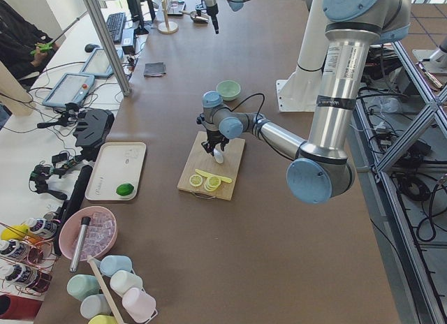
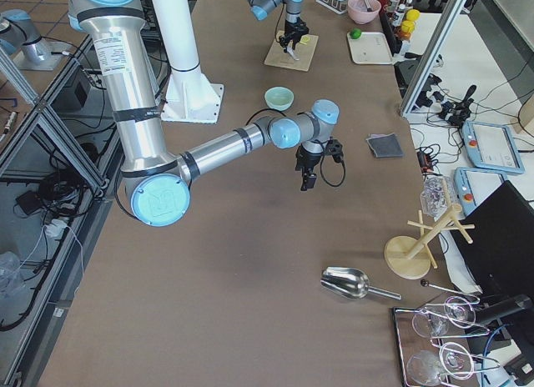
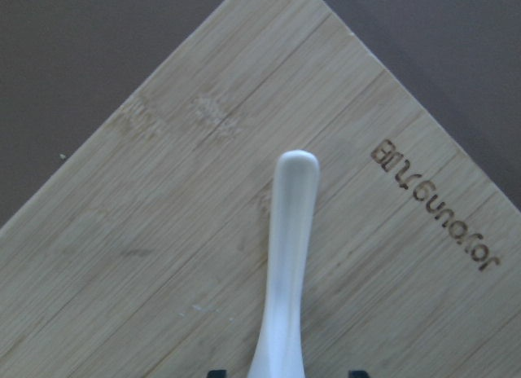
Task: Place spoon in bowl
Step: 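Grasp the white spoon handle with the left gripper while the right arm withdraws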
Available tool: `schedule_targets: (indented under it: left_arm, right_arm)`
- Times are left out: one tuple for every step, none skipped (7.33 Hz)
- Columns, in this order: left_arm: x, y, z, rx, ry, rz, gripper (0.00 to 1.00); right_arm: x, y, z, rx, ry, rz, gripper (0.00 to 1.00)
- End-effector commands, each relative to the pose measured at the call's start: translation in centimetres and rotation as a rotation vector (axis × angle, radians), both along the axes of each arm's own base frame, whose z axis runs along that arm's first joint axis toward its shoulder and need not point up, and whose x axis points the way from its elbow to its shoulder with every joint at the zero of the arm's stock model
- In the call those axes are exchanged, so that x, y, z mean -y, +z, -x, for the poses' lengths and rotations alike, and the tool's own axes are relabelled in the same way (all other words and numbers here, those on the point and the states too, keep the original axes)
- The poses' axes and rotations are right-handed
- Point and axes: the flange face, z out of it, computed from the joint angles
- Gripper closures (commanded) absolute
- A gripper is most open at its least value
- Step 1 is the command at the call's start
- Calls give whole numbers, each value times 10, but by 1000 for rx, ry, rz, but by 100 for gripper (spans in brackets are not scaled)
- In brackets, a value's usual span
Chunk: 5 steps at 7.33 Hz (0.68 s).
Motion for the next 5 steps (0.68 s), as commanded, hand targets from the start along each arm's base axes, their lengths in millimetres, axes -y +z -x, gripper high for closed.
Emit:
schedule_targets:
  left_arm:
    - [0,1,0,3,-1,2,36]
    - [0,3,-1,5,0,2,36]
    - [0,4,-2,8,1,3,39]
    - [0,7,-3,13,0,5,45]
    - [0,7,-3,14,-4,10,61]
  right_arm:
    - [0,1,-1,0,1,2,0]
    - [0,1,-2,1,1,0,0]
    - [0,2,-2,2,1,2,0]
    - [0,1,-2,2,1,2,0]
    - [0,1,-1,2,-1,1,0]
